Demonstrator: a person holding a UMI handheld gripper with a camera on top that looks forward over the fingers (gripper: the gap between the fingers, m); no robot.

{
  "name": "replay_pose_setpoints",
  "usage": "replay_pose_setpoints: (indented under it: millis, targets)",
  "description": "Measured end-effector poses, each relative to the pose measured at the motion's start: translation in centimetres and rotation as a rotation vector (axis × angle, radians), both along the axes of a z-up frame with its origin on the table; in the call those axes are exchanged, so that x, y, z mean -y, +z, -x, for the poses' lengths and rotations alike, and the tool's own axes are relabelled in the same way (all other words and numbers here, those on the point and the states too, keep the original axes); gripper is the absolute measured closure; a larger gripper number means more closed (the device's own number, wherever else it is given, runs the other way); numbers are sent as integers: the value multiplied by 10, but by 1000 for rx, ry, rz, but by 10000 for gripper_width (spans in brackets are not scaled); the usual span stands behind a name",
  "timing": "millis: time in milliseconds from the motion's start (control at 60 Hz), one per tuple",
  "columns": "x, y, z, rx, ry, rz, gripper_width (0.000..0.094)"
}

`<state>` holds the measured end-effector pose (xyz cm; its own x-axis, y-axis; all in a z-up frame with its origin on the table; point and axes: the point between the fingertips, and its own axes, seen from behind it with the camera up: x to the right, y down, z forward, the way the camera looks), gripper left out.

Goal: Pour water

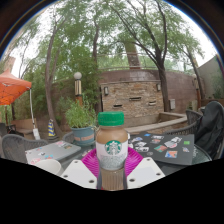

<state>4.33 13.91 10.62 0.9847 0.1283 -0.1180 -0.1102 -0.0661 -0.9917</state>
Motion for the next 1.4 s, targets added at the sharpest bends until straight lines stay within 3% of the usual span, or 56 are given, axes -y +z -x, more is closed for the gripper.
replay_pose_setpoints:
  millis: [150,317,683,867,1100,1400]
  targets:
    - [-4,-26,22,31,62,49,645]
    - [0,-42,9,65,57,139,624]
    - [9,-42,12,95,82,133,567]
    - [7,-41,10,67,86,150,445]
    - [26,-43,-6,52,20,213,167]
    - [134,13,-7,20,60,210,99]
